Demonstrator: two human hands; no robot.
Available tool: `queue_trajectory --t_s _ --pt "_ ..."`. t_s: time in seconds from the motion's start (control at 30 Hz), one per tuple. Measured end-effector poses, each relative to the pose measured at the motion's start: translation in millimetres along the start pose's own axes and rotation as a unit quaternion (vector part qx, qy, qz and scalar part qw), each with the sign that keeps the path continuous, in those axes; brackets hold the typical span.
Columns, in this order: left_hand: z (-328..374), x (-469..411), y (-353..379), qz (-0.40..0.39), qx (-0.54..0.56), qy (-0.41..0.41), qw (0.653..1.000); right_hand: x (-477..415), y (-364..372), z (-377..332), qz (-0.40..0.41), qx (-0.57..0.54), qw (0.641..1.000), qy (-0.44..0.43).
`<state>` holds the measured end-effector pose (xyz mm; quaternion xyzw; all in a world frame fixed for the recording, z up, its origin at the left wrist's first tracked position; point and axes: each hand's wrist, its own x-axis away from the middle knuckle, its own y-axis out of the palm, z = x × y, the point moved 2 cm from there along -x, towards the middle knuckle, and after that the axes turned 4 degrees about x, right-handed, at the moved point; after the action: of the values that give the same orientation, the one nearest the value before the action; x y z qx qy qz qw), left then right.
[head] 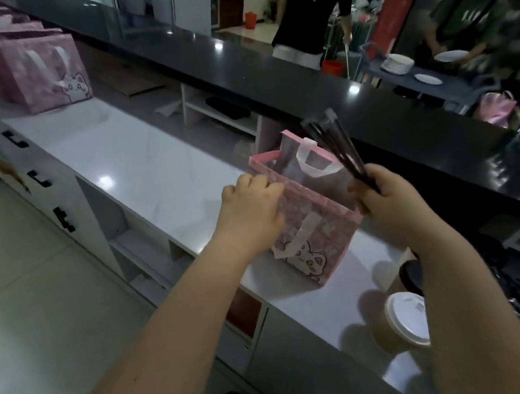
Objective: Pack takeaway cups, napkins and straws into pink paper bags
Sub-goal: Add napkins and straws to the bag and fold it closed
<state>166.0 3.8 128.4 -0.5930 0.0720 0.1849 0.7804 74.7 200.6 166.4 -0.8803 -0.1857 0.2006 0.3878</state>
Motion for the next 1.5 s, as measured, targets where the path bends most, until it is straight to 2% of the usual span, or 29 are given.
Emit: queue_trajectory --t_s 0.13,0.27,0.37,0.43,0.57,0.67,0.77,0.87,0.93,1.03,1.13,1.33,1.5 --pt "-17.2 -59.3 -4.6 -0.007 -0.023 0.016 1.000 -53.5 7.3 -7.4 0.026 -0.021 0.999 -0.014" --pt "-38.2 -117.3 -5.8 -0.023 -0.015 0.023 0.999 -103.0 15.5 -14.4 -0.010 0.128 0.991 -0.044" --pt "-48.2 -151.7 8.4 -0.025 0.048 0.040 0.998 -125.9 26.6 -8.2 -0.027 0.226 0.974 -0.018" --pt "-47.0 -166.3 25.4 -0.036 0.097 0.054 0.993 -132.1 36.4 -1.7 -0.038 0.249 0.968 -0.004" --pt "-48.5 -184.7 62.9 -0.118 0.188 0.032 0.975 -130.5 50.7 8.6 -0.044 0.251 0.967 0.021" --pt "-58.1 -197.4 78.3 -0.179 0.256 0.019 0.950 -125.1 59.7 16.9 -0.088 0.268 0.958 0.048" --pt "-62.7 -203.9 79.1 -0.248 0.287 0.061 0.923 -117.4 66.6 27.4 -0.119 0.225 0.964 0.082" --pt "-69.1 -210.1 74.8 -0.293 0.241 0.113 0.918 -114.3 67.0 39.3 -0.112 0.188 0.967 0.133" --pt "-76.1 -214.2 71.1 -0.317 0.237 0.120 0.910 -114.3 64.8 46.3 -0.107 0.242 0.954 0.142" --pt "-86.9 -218.6 66.3 -0.335 0.247 0.124 0.901 -118.9 63.5 52.0 -0.138 0.357 0.906 0.179" --pt "-87.7 -217.6 65.6 -0.326 0.233 0.150 0.904 -123.0 67.4 47.7 -0.159 0.378 0.890 0.201" --pt "-72.9 -206.2 61.1 -0.203 0.154 0.233 0.939 -116.1 64.9 21.0 -0.108 0.325 0.915 0.214" --pt "-65.1 -197.0 53.4 -0.124 0.074 0.292 0.945 -93.0 61.0 -4.0 -0.057 0.296 0.918 0.259"
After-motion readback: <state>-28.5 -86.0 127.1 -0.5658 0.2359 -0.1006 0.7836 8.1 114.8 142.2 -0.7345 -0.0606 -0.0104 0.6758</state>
